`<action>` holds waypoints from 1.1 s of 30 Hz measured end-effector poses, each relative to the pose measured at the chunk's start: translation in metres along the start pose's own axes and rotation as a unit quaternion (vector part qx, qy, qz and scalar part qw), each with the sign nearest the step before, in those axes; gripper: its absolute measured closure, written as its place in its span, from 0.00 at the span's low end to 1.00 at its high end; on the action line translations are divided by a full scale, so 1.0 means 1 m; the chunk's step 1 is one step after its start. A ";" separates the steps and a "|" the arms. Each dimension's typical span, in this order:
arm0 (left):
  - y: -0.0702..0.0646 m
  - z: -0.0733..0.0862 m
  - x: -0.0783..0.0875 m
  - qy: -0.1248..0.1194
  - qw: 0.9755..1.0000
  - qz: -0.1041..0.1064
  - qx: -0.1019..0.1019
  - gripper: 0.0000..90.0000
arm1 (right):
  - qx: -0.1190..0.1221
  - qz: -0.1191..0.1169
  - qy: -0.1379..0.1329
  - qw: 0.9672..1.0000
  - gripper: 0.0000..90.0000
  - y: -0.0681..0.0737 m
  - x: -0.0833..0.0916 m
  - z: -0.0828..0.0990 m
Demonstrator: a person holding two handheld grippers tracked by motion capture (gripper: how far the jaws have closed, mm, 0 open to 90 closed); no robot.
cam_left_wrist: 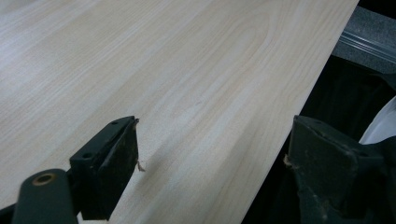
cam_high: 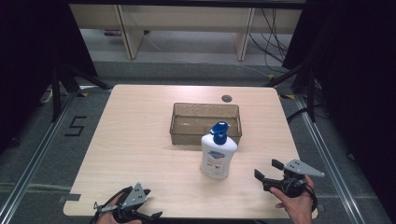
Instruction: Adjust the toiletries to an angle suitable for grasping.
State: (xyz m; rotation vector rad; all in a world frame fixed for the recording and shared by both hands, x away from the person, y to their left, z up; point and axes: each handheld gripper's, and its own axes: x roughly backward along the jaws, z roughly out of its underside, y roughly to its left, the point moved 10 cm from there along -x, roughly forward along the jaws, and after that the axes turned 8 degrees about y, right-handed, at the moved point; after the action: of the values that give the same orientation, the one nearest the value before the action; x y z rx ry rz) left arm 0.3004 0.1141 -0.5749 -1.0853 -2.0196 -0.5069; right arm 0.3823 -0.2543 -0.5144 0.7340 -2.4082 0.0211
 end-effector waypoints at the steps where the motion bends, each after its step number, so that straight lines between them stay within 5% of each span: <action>1: 0.000 0.000 0.000 0.000 1.000 0.000 0.000 0.18 | -0.002 -0.008 0.002 1.000 0.17 0.002 0.002 -0.001; 3: -0.001 0.000 0.000 0.000 1.000 0.001 0.001 0.18 | 0.012 0.002 -0.008 1.000 0.17 0.002 0.003 -0.004; 5: 0.000 0.000 0.000 0.001 1.000 0.001 0.000 0.18 | -0.002 -0.009 -0.008 1.000 0.17 0.009 0.007 -0.008; 10: -0.002 -0.001 -0.001 -0.007 1.000 0.005 0.009 0.18 | 0.015 -0.009 -0.026 1.000 0.17 0.011 0.009 -0.016; 16: -0.001 0.000 0.000 0.000 1.000 0.004 0.001 0.18 | 0.004 -0.019 -0.027 0.999 0.17 0.019 0.011 -0.019; 17: 0.000 0.000 0.000 0.000 1.000 0.001 0.000 0.18 | 0.017 -0.017 -0.029 0.999 0.17 0.018 0.011 -0.021; 18: 0.000 0.000 0.000 0.000 1.000 0.001 0.000 0.18 | 0.004 -0.022 -0.024 0.999 0.17 0.022 0.012 -0.021; 19: 0.000 0.000 0.000 0.000 1.000 0.001 0.000 0.18 | 0.027 -0.013 -0.025 0.999 0.17 0.018 0.012 -0.022; 21: -0.001 0.000 0.000 0.002 1.000 0.003 -0.001 0.18 | 0.017 -0.020 -0.029 0.999 0.17 0.023 0.013 -0.025; 31: -0.001 -0.001 -0.001 -0.004 1.000 0.003 0.006 0.18 | 0.048 -0.033 -0.042 0.997 0.19 0.032 0.013 -0.034; 33: 0.001 0.001 0.000 0.004 1.000 -0.001 -0.005 0.18 | 0.033 -0.033 -0.038 0.998 0.19 0.037 0.014 -0.035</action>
State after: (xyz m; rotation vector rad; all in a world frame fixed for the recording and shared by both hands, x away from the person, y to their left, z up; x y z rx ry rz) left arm 0.3013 0.1150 -0.5755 -1.0849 -2.0136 -0.5220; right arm 0.3737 -0.2240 -0.4725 0.8598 -2.4638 0.0475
